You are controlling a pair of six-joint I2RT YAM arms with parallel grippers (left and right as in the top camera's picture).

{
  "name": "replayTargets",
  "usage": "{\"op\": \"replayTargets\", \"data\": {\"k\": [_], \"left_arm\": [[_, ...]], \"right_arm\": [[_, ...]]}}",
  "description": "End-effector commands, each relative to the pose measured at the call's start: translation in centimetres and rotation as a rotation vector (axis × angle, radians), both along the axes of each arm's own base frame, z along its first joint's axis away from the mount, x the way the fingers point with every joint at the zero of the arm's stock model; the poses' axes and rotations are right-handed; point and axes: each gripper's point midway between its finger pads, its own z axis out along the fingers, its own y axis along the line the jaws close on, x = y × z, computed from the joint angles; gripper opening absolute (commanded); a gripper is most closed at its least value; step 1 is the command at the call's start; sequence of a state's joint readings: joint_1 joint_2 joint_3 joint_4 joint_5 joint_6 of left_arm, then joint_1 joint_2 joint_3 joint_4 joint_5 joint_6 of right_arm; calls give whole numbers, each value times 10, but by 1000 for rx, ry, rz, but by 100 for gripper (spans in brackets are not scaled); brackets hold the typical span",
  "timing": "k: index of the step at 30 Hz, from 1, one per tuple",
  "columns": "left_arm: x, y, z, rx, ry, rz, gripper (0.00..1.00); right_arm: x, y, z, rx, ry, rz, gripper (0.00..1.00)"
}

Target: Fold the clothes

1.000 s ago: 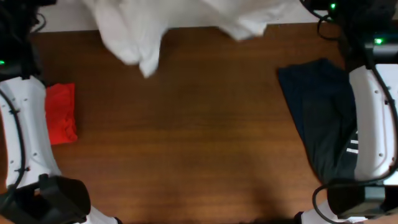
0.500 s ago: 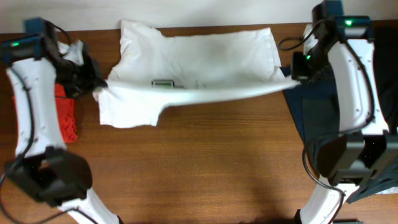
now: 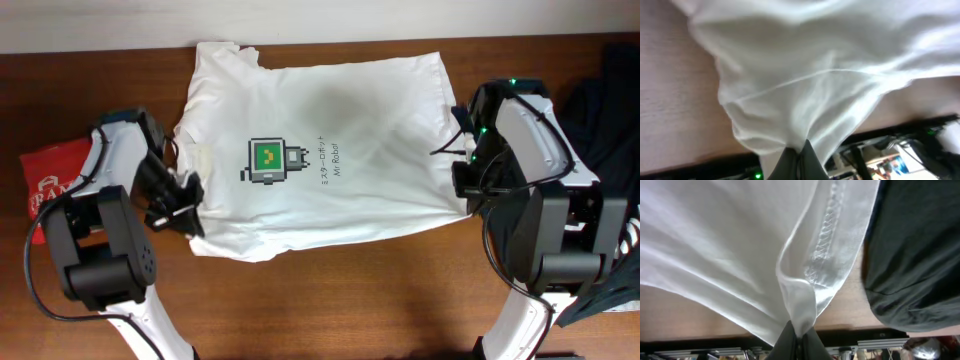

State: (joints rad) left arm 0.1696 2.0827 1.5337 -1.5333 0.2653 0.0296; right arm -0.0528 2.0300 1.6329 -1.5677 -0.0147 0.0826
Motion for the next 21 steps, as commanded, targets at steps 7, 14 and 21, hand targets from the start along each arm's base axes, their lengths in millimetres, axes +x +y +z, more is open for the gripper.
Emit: {"op": "replayTargets", "data": {"k": [7, 14, 21], "left_arm": [[-26, 64, 58, 183, -227, 261, 0], [-50, 55, 105, 211, -337, 268, 0], [1, 60, 114, 200, -580, 339, 0]], "right_arm": [[-29, -4, 18, -42, -57, -55, 4], [-54, -2, 48, -64, -232, -117, 4], [7, -6, 47, -62, -489, -113, 4]]}}
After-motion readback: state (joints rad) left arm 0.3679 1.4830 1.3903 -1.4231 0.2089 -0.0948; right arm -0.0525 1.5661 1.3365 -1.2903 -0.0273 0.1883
